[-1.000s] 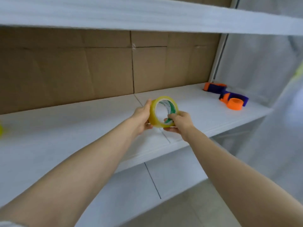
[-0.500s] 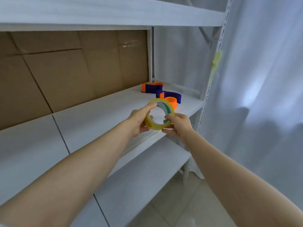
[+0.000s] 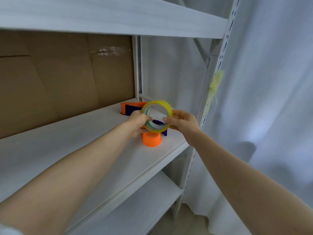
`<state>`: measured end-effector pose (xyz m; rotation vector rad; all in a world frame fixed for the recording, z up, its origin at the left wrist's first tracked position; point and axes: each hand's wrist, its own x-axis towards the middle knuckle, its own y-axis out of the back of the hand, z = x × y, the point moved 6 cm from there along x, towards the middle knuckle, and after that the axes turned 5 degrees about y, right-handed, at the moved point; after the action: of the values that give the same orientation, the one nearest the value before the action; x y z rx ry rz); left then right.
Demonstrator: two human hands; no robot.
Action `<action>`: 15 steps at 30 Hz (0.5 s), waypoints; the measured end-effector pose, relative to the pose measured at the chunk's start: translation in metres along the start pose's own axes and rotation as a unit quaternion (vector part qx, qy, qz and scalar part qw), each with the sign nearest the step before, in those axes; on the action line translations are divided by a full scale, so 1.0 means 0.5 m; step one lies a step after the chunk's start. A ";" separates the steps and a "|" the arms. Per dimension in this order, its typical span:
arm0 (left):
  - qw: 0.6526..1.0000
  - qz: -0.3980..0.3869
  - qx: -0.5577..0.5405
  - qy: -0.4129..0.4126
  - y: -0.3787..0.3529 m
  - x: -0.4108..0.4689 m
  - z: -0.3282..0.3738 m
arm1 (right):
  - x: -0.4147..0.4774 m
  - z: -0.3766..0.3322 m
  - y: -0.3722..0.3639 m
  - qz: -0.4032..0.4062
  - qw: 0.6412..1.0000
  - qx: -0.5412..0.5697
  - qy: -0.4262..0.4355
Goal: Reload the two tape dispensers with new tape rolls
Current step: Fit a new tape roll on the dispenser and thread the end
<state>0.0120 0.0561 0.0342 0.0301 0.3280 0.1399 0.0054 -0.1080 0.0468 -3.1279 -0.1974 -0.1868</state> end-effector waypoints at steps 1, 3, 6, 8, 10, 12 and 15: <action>1.000 0.000 -0.001 -0.002 -0.010 0.014 0.003 | 0.018 0.002 0.011 -0.015 1.000 -0.004 0.006; 1.000 0.018 -0.011 -0.010 -0.024 0.040 0.012 | 0.053 0.008 0.023 -0.055 0.998 -0.014 0.018; 0.996 0.080 -0.012 -0.045 -0.031 0.065 0.034 | 0.112 0.022 0.032 -0.089 0.995 -0.042 0.034; 0.991 0.107 -0.011 -0.080 -0.037 0.067 0.052 | 0.155 0.033 0.042 -0.094 0.995 -0.028 0.032; 0.984 0.115 -0.011 -0.135 -0.048 0.060 0.074 | 0.193 0.045 0.049 -0.111 0.993 0.028 0.003; 0.979 0.118 0.005 -0.167 -0.069 0.048 0.088 | 0.225 0.056 0.051 -0.138 0.986 0.080 -0.039; 0.979 0.116 0.043 -0.163 -0.116 0.038 0.094 | 0.262 0.070 0.046 -0.184 0.975 0.105 -0.073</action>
<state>0.0528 0.0012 0.0697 0.1749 0.0019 0.3470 0.1416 -0.1142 0.0276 -2.8655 -0.7458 0.0634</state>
